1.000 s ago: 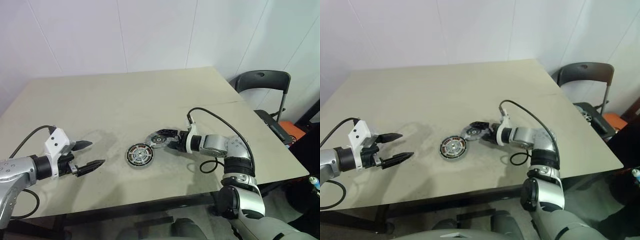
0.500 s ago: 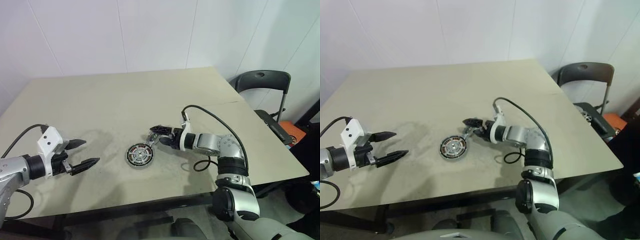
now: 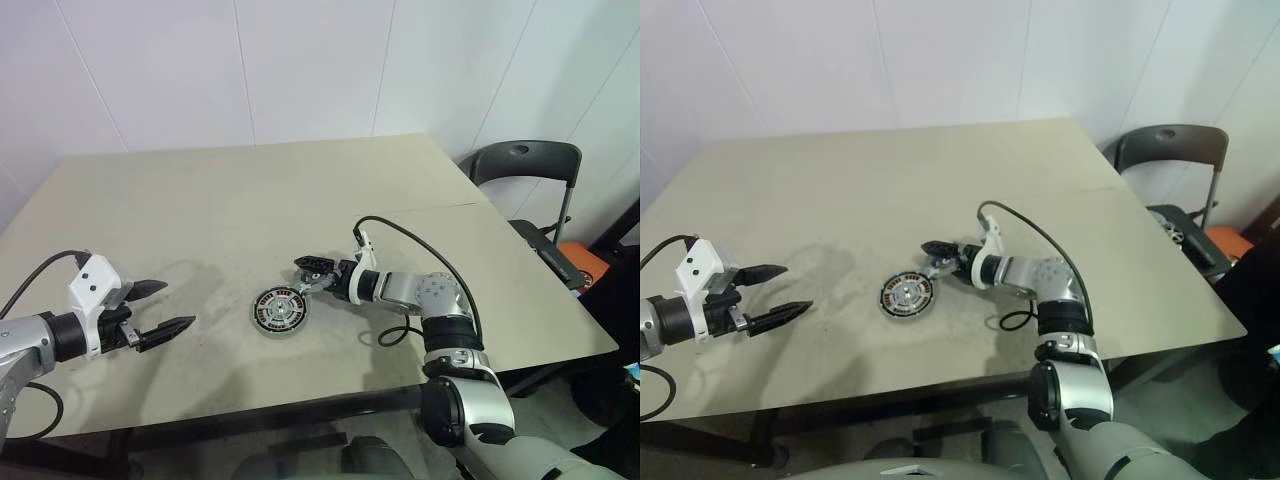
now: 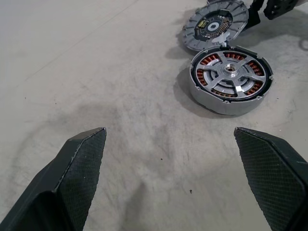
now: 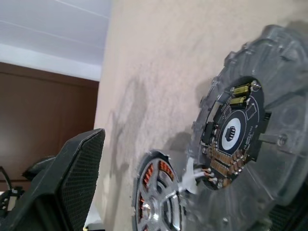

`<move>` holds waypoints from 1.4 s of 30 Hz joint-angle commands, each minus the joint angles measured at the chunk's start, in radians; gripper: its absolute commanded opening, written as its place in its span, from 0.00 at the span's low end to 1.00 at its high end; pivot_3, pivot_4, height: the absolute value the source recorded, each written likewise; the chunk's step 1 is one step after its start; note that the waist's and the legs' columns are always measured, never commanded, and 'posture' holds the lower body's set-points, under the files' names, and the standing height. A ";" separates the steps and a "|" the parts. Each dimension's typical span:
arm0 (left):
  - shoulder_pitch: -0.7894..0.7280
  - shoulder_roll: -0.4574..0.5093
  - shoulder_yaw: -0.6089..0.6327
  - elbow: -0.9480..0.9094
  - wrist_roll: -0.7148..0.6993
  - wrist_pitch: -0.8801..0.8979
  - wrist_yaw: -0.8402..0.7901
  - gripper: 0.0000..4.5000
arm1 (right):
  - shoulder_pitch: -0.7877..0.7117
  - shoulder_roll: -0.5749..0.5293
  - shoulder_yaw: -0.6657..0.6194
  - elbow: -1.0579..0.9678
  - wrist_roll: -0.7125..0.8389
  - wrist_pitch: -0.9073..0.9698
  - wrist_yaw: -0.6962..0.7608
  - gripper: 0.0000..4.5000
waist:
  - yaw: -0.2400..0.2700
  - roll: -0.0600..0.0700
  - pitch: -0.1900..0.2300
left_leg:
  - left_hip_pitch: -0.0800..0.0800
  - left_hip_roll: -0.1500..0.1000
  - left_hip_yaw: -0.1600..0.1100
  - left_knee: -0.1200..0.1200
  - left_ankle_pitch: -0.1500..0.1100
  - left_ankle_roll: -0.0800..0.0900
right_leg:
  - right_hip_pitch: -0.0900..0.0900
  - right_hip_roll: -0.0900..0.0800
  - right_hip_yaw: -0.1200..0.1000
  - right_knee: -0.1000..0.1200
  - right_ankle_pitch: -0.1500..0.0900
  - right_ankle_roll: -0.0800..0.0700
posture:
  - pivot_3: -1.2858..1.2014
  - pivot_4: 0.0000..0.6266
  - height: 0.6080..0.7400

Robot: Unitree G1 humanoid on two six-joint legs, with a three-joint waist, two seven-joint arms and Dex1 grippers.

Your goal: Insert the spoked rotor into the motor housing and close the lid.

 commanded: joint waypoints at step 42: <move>0.048 -0.045 0.104 -0.015 -0.055 -0.005 -0.003 1.00 | -0.019 -0.278 0.716 -0.500 -0.384 -0.389 0.507 0.98 | 0.003 -0.001 0.000 | 0.000 -0.001 0.000 0.000 0.000 0.000 | -0.001 -0.002 -0.001 0.000 0.000 0.000 | 0.52 0.00 1.00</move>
